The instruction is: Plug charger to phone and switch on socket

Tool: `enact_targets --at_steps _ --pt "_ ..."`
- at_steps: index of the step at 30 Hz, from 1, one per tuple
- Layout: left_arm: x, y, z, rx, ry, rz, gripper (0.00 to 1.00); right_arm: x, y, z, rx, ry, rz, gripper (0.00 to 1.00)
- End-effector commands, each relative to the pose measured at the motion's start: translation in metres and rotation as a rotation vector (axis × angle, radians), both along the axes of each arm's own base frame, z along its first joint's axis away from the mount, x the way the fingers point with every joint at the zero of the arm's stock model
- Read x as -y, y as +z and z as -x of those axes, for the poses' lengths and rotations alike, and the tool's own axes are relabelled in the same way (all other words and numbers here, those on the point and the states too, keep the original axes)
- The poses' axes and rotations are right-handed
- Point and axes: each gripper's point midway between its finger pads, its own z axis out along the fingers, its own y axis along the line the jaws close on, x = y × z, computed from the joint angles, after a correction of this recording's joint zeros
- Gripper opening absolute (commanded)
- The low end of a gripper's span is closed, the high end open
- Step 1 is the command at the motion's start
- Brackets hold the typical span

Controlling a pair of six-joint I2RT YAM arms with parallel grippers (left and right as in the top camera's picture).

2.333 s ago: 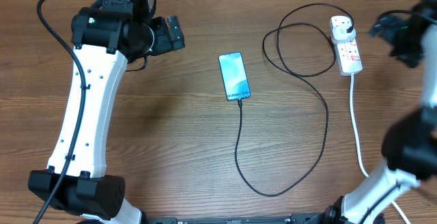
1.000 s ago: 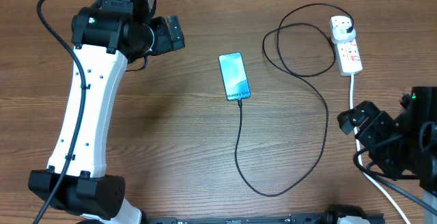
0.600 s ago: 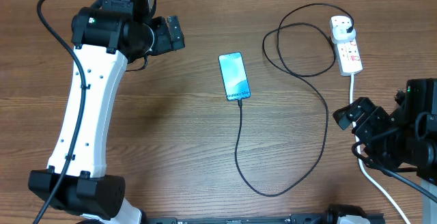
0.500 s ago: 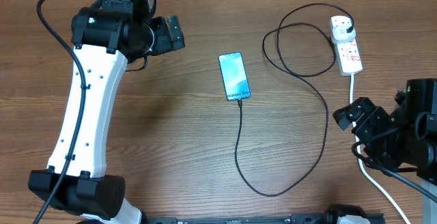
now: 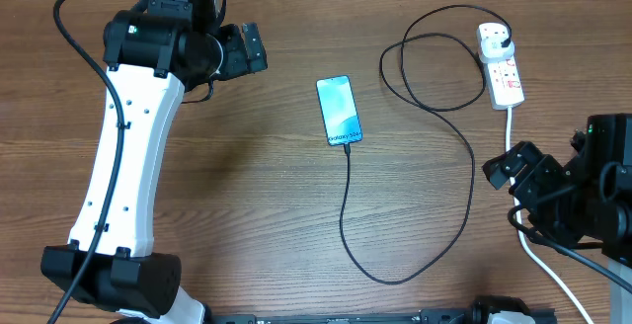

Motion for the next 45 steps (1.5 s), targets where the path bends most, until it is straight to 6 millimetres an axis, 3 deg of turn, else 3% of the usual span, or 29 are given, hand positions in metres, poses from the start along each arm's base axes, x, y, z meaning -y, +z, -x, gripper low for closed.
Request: enact_targets --at_steps 1,9,18,24,33,45 --pt "0.004 0.003 0.0 0.006 -0.003 0.008 1.0 0.002 -0.006 0.002 -0.013 0.023 0.028 1.0" --pt "0.004 0.003 0.0 0.006 -0.003 0.008 1.0 0.002 -0.029 0.0 -0.055 0.025 0.023 1.0" --pt "0.004 0.003 0.0 0.006 -0.003 0.008 1.0 -0.014 -0.038 -0.021 0.25 0.161 0.051 1.0" --pt "0.004 0.003 0.0 0.006 -0.003 0.008 1.0 -0.022 -0.033 -0.027 0.467 0.245 0.096 1.0" --pt "0.004 0.003 0.0 0.006 -0.003 0.008 1.0 -0.031 -0.021 -0.025 0.578 0.332 0.146 1.0" --pt "0.004 0.003 0.0 0.006 -0.003 0.008 1.0 -0.033 0.007 -0.005 0.738 0.353 0.182 1.0"
